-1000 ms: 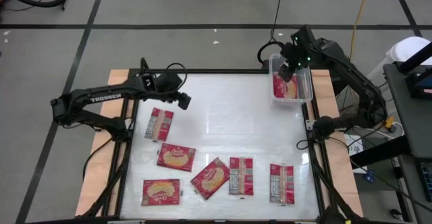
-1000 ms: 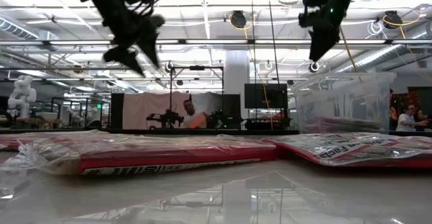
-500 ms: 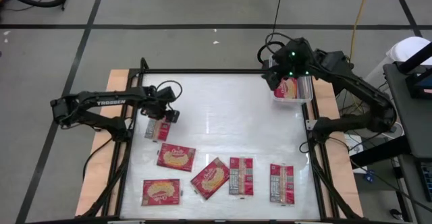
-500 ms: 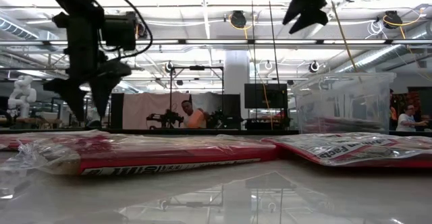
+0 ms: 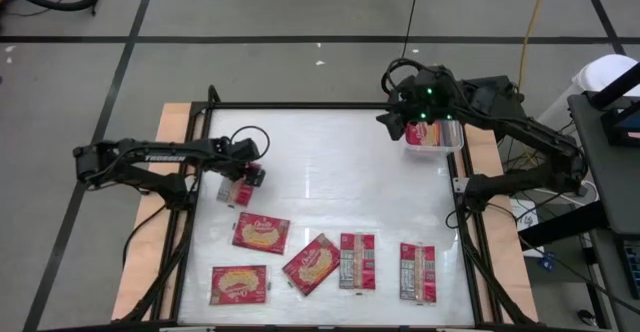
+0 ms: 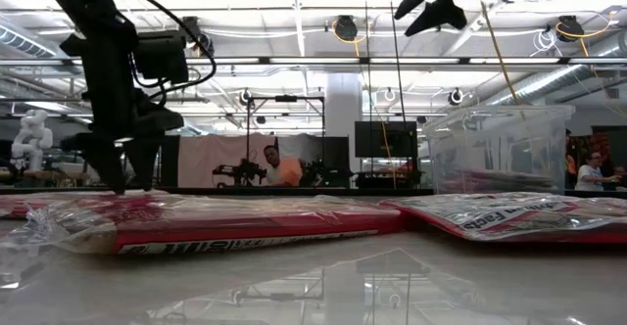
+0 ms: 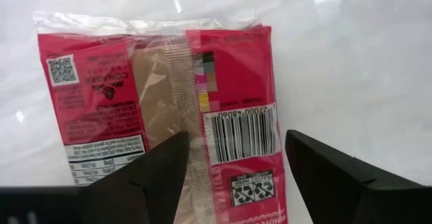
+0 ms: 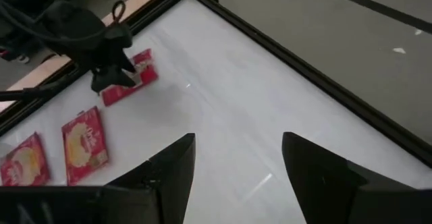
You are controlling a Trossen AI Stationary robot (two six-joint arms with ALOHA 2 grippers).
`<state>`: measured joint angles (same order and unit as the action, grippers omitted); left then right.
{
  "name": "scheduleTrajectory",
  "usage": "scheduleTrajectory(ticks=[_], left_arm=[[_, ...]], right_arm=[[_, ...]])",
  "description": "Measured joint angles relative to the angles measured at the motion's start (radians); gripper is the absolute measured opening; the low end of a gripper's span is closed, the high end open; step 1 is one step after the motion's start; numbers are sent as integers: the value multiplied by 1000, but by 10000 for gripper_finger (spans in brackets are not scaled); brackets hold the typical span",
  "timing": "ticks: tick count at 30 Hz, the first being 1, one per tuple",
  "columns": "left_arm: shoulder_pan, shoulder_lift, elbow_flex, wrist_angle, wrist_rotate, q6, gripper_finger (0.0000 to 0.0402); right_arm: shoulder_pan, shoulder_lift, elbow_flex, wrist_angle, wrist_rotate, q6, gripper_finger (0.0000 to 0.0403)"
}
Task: Sort popcorn bags into baskets
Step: Put the red popcorn bag into the transparent container
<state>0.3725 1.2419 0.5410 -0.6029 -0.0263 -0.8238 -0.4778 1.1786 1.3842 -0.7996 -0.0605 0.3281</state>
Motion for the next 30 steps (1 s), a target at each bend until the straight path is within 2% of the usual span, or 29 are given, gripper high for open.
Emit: scheduleTrajectory(ticks=[5,8,10,17,20,23,26,30], left_arm=[[0,1,-28,152,-32,22,253],[-1,6,-30,271,-16,72,253],[-2,5,1,275,7,85,253],[-27,-4,206,-105,30,75,226],[-47,-4,221,-247,31,24,206],[-60,-4,200,-336,91,10,198],[-70,-4,167,-373,139,32,211],[-95,-3,142,-374,102,81,249]], right_arm=[[17,0,0,30,12,1,212],[23,0,0,41,11,1,212],[23,0,0,45,10,11,212],[48,-4,0,40,7,67,212],[64,1,0,39,7,56,212],[69,2,0,37,7,48,212],[68,2,0,37,7,43,212],[67,2,0,40,8,16,212]])
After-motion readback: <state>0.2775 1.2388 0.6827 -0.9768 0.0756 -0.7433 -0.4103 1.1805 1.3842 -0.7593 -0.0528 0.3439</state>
